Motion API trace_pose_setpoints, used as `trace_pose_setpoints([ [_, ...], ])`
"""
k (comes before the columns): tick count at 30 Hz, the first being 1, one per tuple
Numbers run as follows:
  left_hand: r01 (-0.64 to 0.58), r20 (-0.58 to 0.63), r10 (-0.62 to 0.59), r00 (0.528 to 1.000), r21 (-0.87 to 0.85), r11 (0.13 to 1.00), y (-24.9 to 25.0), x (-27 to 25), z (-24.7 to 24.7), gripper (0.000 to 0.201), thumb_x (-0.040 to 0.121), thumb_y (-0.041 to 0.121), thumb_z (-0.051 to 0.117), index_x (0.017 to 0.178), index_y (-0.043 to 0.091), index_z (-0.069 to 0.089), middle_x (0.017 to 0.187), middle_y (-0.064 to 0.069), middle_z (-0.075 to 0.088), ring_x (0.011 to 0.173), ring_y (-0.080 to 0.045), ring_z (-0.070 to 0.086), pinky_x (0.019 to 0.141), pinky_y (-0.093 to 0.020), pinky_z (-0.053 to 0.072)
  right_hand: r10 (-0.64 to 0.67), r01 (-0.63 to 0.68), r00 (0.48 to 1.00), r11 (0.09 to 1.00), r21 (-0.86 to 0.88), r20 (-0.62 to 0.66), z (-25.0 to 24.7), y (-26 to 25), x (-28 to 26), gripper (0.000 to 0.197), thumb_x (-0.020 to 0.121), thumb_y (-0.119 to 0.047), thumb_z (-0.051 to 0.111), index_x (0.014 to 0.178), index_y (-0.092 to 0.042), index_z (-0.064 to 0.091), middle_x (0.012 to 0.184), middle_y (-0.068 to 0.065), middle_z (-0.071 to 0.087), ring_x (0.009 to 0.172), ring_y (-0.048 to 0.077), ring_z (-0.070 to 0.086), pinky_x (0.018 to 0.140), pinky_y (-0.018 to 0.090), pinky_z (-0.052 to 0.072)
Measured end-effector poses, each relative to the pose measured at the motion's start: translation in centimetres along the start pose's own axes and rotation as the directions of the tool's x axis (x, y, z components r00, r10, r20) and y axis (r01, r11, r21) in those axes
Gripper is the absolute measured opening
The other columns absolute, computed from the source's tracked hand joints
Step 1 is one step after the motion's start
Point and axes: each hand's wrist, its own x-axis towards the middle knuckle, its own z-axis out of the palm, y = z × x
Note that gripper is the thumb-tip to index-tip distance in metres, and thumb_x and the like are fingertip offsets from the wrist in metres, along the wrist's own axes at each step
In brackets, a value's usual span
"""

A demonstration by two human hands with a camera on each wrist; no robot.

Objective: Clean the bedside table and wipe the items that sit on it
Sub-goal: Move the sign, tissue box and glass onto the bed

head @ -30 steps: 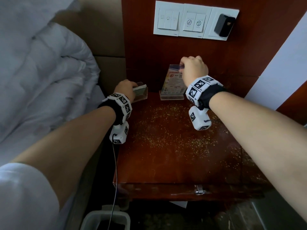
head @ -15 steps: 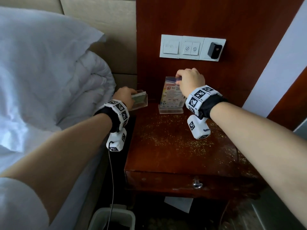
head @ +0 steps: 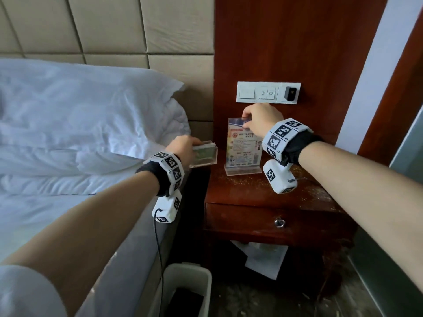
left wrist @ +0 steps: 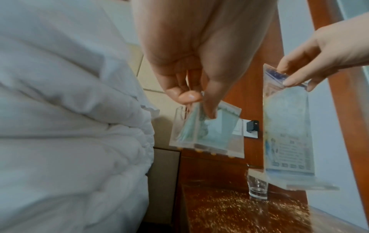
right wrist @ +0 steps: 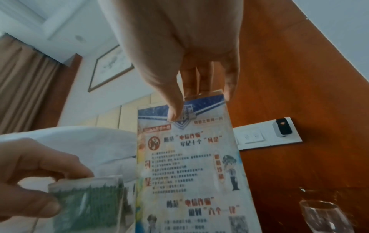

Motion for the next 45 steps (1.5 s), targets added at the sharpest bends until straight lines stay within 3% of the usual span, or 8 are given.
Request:
trace_pose_setpoints([
  [4, -0.019, -0.036, 0.021, 0.999, 0.038, 0.999, -1.5, -5.1, -4.4, 0.033, 0.087, 0.006, 0.056, 0.116, 0.018, 0.067, 0.113, -0.011, 0.066, 0.104, -0.030, 0.060, 0.080, -0.027, 0.041, -0.053, 0.053, 0.997, 0.999, 0.001, 0.053, -2.6, -4.1, -2.9, 0.014, 0.085, -0.020, 0.066, 0.098, -0.019, 0.068, 0.108, 0.007, 0.066, 0.101, 0.028, 0.060, 0.071, 0.031, 0.043],
  [11, 0.115, -0.005, -0.115, 0.993, 0.105, 0.988, -5.8, -13.2, -11.3, 0.035, 0.087, 0.009, 0.057, 0.120, 0.021, 0.064, 0.121, -0.010, 0.063, 0.113, -0.028, 0.056, 0.093, -0.032, 0.044, -0.162, 0.160, 0.981, 0.987, 0.028, 0.103, -5.9, -12.7, -5.1, 0.020, 0.081, -0.015, 0.070, 0.101, -0.016, 0.070, 0.111, 0.008, 0.068, 0.102, 0.028, 0.063, 0.082, 0.033, 0.050],
  [17, 0.255, -0.054, -0.249, 0.967, 0.206, 0.945, -10.9, -18.8, -15.5, 0.035, 0.088, 0.011, 0.056, 0.121, 0.020, 0.063, 0.118, -0.009, 0.064, 0.109, -0.028, 0.058, 0.090, -0.035, 0.048, -0.246, 0.231, 0.966, 0.959, 0.165, 0.074, -3.8, -21.0, -6.2, 0.013, 0.083, -0.011, 0.067, 0.093, -0.016, 0.072, 0.106, 0.007, 0.070, 0.097, 0.028, 0.064, 0.087, 0.032, 0.052],
  [20, 0.353, -0.085, -0.343, 0.935, 0.257, 0.900, -14.3, -21.3, -16.7, 0.034, 0.087, 0.012, 0.056, 0.120, 0.018, 0.063, 0.117, -0.009, 0.064, 0.108, -0.029, 0.057, 0.085, -0.034, 0.045, -0.286, 0.262, 0.955, 0.938, 0.226, 0.078, -1.5, -25.1, -6.9, 0.017, 0.088, -0.007, 0.057, 0.094, -0.013, 0.072, 0.105, 0.009, 0.069, 0.095, 0.031, 0.064, 0.082, 0.030, 0.049],
  [25, 0.497, -0.121, -0.484, 0.867, 0.293, 0.817, -18.9, -24.9, -16.4, 0.028, 0.089, 0.024, 0.051, 0.096, 0.003, 0.069, 0.088, -0.013, 0.062, 0.088, -0.031, 0.059, 0.066, -0.030, 0.040, -0.352, 0.336, 0.933, 0.926, 0.171, 0.073, 2.9, -30.5, -8.0, 0.022, 0.085, -0.003, 0.054, 0.097, -0.011, 0.071, 0.101, 0.010, 0.070, 0.090, 0.030, 0.065, 0.070, 0.028, 0.045],
  [34, 0.642, -0.143, -0.644, 0.752, 0.382, 0.664, -25.4, -28.3, -14.5, 0.024, 0.089, 0.022, 0.051, 0.101, 0.007, 0.064, 0.106, -0.013, 0.064, 0.096, -0.030, 0.062, 0.076, -0.034, 0.049, -0.447, 0.438, 0.894, 0.887, 0.148, 0.026, 7.5, -37.4, -7.8, 0.022, 0.090, -0.004, 0.052, 0.103, -0.009, 0.067, 0.101, 0.011, 0.070, 0.094, 0.030, 0.066, 0.068, 0.028, 0.042],
  [39, 0.674, -0.103, -0.683, 0.724, 0.318, 0.667, -27.0, -29.7, -13.2, 0.046, 0.092, 0.046, 0.045, 0.099, 0.005, 0.066, 0.101, -0.013, 0.067, 0.093, -0.032, 0.063, 0.067, -0.029, 0.042, -0.518, 0.503, 0.853, 0.848, 0.167, 0.058, 9.4, -39.0, -8.2, 0.036, 0.092, -0.001, 0.043, 0.121, -0.015, 0.058, 0.112, 0.011, 0.067, 0.103, 0.033, 0.062, 0.080, 0.036, 0.049],
  [45, 0.684, -0.064, -0.697, 0.714, 0.279, 0.674, -26.9, -29.2, -14.3, 0.030, 0.084, 0.032, 0.062, 0.105, 0.011, 0.067, 0.107, -0.011, 0.066, 0.099, -0.028, 0.061, 0.075, -0.030, 0.046, -0.540, 0.505, 0.830, 0.834, 0.222, 0.141, 10.6, -39.1, -7.7, 0.039, 0.093, -0.009, 0.044, 0.131, -0.012, 0.045, 0.133, 0.012, 0.052, 0.121, 0.032, 0.050, 0.095, 0.041, 0.043],
])
